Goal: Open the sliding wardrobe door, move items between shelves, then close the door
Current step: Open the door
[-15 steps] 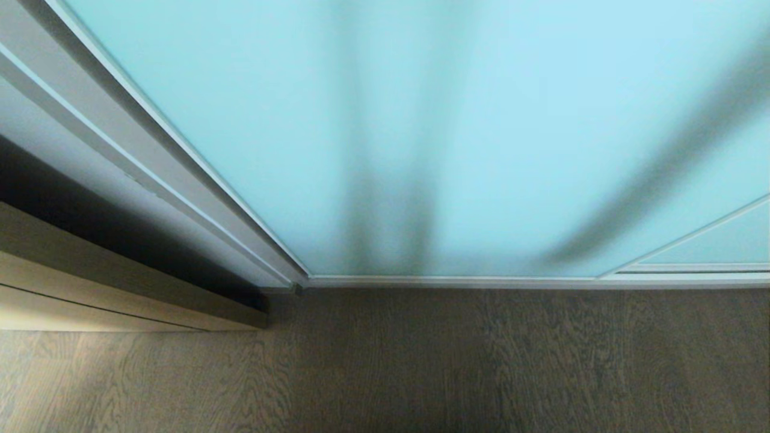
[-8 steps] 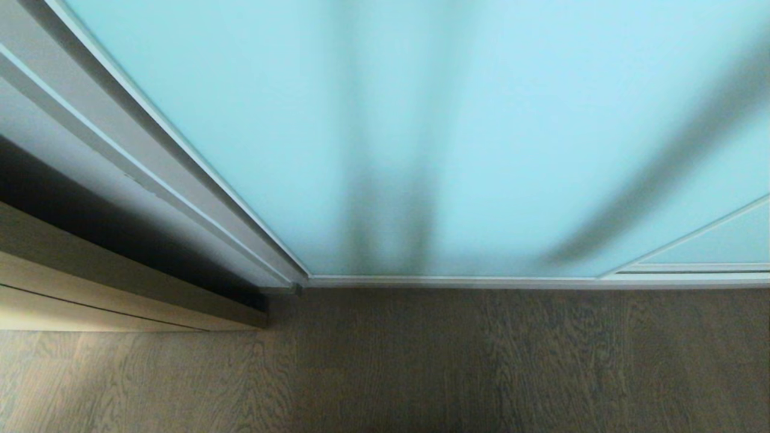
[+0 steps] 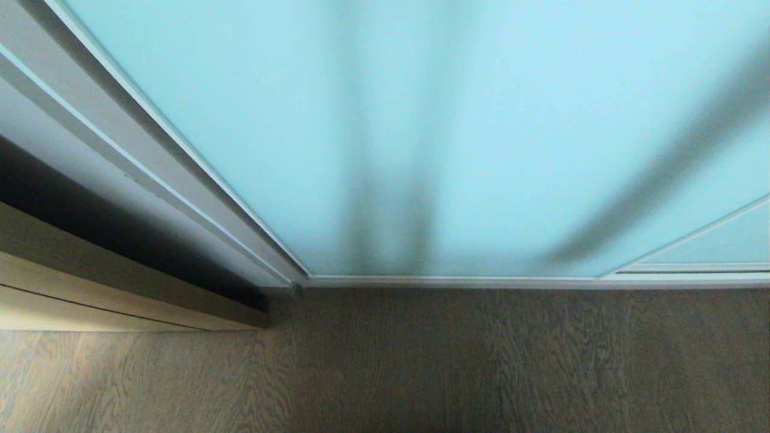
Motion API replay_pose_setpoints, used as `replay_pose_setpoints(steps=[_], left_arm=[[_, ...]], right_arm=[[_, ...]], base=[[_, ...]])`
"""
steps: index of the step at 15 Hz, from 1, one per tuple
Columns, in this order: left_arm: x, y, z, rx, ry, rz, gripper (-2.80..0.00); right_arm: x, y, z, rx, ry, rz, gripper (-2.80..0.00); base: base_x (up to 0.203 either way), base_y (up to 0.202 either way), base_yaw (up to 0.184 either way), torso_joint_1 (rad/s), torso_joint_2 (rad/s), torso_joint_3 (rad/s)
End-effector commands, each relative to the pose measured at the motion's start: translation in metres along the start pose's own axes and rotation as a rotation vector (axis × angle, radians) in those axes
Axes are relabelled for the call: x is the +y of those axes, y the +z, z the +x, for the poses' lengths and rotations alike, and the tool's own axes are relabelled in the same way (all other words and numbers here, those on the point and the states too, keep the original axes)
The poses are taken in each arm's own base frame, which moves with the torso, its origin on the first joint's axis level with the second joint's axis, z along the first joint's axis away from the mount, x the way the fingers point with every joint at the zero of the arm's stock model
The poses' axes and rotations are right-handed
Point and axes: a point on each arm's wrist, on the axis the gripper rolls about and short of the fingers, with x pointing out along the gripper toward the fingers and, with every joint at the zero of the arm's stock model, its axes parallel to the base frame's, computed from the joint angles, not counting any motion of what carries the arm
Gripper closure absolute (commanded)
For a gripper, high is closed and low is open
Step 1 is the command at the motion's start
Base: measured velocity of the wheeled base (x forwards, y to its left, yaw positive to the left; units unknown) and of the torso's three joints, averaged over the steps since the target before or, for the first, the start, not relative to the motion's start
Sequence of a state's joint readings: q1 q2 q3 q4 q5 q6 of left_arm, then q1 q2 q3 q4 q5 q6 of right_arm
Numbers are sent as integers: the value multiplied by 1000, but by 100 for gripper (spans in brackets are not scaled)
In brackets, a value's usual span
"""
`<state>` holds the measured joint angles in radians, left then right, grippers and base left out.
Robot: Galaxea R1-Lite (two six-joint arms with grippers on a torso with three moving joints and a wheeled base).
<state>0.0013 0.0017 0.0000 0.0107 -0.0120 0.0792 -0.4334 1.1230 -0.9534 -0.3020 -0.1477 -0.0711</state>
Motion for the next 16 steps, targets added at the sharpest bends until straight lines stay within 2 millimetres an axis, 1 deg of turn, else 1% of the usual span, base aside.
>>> replay_pose_setpoints(steps=[1, 4, 13, 16], left_arm=[[0, 0, 0, 2, 0, 1, 0], [0, 0, 0, 1, 0, 1, 0], [0, 0, 0, 2, 0, 1, 0], [0, 0, 0, 1, 0, 1, 0]], right_arm=[[2, -7, 10, 29, 3, -5, 0], [3, -7, 15, 37, 4, -5, 0], [9, -15, 53, 1, 1, 0, 0], [10, -17, 60, 8, 2, -1, 0]], base=[[0, 0, 0, 0, 0, 0], [0, 0, 0, 0, 0, 0], [0, 0, 0, 0, 0, 0], [0, 0, 0, 0, 0, 0]])
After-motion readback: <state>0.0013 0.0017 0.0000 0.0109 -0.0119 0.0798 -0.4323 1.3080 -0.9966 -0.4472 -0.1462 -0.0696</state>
